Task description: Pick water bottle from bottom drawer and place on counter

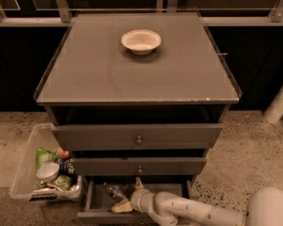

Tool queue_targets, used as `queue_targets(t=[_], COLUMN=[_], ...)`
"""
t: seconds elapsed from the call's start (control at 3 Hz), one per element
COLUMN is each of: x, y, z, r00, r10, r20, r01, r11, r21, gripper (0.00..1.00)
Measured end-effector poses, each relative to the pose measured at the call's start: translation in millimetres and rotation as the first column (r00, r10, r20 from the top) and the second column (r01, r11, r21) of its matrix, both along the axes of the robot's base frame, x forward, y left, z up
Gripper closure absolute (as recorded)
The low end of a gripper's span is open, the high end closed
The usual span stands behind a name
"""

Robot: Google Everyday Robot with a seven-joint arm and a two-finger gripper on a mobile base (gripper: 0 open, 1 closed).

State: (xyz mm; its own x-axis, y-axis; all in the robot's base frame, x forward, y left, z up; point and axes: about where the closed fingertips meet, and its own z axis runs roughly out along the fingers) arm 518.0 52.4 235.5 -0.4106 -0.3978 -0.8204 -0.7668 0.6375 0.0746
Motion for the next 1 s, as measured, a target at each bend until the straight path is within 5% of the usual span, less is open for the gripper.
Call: queue_targets(t=[0.33, 1.0], x=[23.3, 29.0], y=[14.6, 16.0], z=[-29.8, -29.1], r00=[0.9996, 1.0], r10=[0.018, 0.006], r20=[-0.021, 0.005], r01=[-0.018, -0.006], r11=[0.999, 0.998], r21=[-0.027, -0.061], gripper=[0.0, 0.0])
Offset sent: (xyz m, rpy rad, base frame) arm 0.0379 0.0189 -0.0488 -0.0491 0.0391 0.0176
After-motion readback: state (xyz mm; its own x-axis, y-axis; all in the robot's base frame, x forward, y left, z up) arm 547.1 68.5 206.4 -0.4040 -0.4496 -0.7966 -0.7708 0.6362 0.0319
